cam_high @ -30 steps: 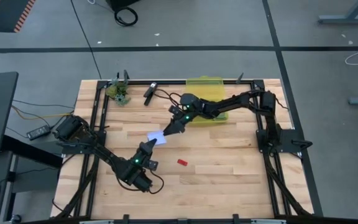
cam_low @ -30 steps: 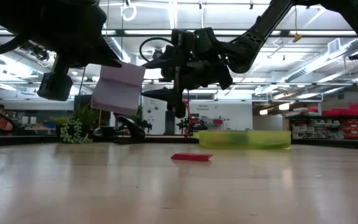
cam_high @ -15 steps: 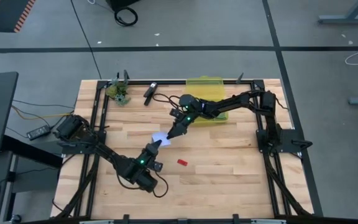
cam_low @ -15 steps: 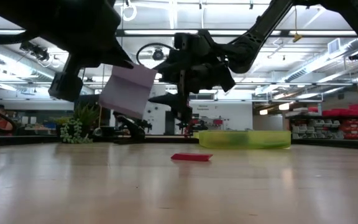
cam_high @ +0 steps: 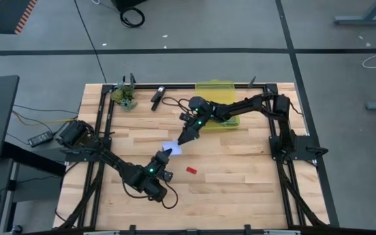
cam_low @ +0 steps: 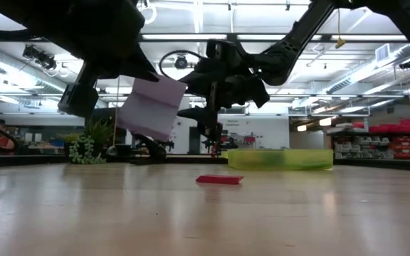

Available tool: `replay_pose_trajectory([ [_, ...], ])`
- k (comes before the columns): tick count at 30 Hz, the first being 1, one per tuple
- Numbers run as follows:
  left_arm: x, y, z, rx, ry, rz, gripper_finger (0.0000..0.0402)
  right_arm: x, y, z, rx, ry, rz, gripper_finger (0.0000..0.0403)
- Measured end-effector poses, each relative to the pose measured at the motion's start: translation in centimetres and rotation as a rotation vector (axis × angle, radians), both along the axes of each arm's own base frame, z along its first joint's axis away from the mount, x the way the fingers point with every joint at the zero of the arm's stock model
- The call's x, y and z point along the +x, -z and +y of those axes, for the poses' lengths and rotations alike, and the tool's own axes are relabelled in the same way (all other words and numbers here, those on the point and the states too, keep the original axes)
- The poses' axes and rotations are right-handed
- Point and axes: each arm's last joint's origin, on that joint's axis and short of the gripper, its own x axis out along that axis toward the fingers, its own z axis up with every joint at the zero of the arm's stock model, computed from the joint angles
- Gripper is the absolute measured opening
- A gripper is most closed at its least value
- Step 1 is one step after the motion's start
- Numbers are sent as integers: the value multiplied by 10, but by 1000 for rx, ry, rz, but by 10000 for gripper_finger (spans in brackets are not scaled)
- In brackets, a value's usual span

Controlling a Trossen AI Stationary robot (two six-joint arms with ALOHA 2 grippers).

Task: Pack school essentials
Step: Put the blue sticky notes into the yellow supply box

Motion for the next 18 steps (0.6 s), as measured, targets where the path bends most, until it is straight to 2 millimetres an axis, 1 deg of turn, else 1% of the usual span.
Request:
replay_pose_trajectory([
  [3,1,0,2,1,-5,1,3,0,2,1,-41,4,-8,259],
  [5,2,0,4,7,-11,9,3,-1,2,-4,-44,22,-4,259],
  [8,6,-1,6,8,-14,6,4,-2,2,-7,-57,46,-4,259],
  [14,14,-3,9,-8,-1,21,3,0,2,2,-69,15,-18,259],
  [18,18,-4,11,-11,2,26,4,2,2,12,-46,-51,-27,259],
])
